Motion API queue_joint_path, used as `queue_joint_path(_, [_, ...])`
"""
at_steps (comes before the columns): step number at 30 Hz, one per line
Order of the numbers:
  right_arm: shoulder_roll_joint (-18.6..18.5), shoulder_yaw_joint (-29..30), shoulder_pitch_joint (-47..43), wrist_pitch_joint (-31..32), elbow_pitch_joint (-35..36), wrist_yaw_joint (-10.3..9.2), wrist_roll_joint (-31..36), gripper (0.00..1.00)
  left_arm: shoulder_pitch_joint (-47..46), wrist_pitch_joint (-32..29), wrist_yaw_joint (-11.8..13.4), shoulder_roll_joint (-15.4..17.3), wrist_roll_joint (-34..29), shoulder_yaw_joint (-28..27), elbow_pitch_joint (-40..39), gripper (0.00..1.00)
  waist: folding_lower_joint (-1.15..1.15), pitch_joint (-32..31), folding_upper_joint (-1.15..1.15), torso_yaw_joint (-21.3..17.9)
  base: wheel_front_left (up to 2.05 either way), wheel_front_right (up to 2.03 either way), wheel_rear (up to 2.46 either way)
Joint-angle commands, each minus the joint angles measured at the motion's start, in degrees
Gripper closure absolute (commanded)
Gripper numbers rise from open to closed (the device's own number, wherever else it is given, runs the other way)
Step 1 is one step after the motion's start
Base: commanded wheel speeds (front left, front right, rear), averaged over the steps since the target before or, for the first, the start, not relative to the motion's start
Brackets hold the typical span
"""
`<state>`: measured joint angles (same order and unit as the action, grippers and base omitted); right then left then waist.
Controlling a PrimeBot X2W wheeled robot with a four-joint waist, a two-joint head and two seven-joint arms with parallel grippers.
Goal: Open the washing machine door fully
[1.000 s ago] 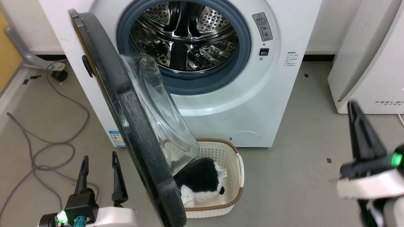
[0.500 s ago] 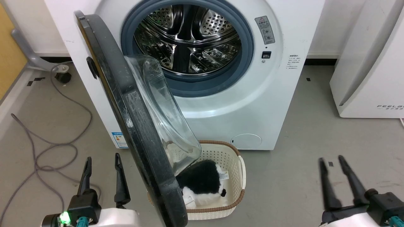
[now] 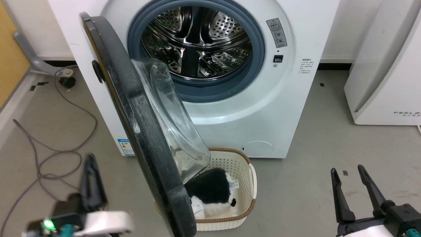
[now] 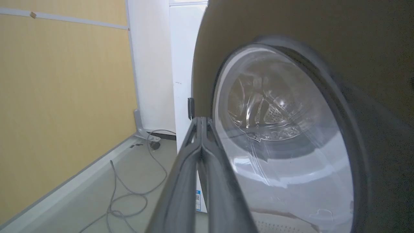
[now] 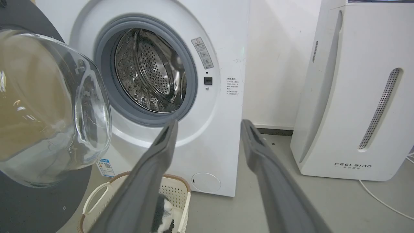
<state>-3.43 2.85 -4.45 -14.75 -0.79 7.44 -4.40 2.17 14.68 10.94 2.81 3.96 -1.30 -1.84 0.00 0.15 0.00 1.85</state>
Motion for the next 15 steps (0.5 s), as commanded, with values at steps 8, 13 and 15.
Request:
queue_joint_path(8, [0.53,-0.15,-1.38,-0.25,0.26,0.05,0.66,0.0,-4.25,0.32,-2.94,0.13,-1.16,-1.42,-13.7,1.0,0.0,-0.58,0.0,0.44,0.0,0.0,0.0])
queue_joint_path(13, [0.54,-0.76,-2.17,-0.25,0.01,0.05,-0.28,0.0,-4.74,0.32,-5.7,0.1,-2.79,7.56,-21.89,1.0,0.0,-1.07,0.0,0.71,0.0,0.0,0.0])
queue_joint_path(15, [0.54,-0.98,-2.3,-0.25,-0.14,0.05,-0.61,0.0,-5.14,0.32,-6.47,0.09,-3.21,11.33,-23.49,1.0,0.0,-1.2,0.0,0.89,0.0,0.0,0.0])
